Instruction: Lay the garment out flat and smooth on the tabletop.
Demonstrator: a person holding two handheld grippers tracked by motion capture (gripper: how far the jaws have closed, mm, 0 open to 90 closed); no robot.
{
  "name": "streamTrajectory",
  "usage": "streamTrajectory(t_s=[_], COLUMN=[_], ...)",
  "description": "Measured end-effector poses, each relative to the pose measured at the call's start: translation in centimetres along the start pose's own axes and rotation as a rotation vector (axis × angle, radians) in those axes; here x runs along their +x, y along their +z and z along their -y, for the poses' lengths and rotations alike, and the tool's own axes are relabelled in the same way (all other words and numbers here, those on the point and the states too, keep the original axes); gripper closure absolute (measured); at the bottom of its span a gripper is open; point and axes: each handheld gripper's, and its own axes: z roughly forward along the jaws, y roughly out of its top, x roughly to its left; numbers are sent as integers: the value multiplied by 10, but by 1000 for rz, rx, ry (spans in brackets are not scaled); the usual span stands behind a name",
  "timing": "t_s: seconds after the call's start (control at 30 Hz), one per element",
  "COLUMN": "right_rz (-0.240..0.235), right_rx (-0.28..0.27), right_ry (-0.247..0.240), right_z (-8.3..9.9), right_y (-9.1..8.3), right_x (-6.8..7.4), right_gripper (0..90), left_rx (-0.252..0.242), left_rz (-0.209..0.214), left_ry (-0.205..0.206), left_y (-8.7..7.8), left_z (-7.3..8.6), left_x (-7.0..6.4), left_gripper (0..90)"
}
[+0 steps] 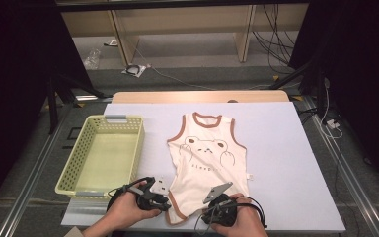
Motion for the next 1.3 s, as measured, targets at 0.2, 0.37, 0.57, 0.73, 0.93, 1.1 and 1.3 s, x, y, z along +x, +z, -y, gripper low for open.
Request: streamTrajectory(t_s=[0.2, 0.37, 0.57, 0.73, 0.93, 1.1, 1.3], right_rz=[-15, -47, -81, -104, -123, -136, -151], right_rx=[3, 24, 28, 21, 40, 67, 98], right_ry=[6, -9, -27, -17, -30, -32, -37], right_z=[0, 4, 13, 22, 31, 36, 41], right_y=[-1, -5, -15, -23, -30, -31, -33], right_x=[1, 0, -2, -4, -5, -6, -7], right_gripper=[880, 882, 882, 882, 882, 882, 882], left_rx=[1, 0, 2, -2, 4, 8, 20], left_rz=[7, 0, -7, -4, 1, 10, 26], left_ry=[-36, -60, -63, -66, -61, -57, -41], left_y=[0, -2, -5, -7, -8, -9, -12], left_z=[0, 2, 4, 7, 8, 9, 11], left_x=[-4, -5, -6, -7, -10, -13, -19], left_gripper=[873, 888, 889, 889, 889, 888, 888])
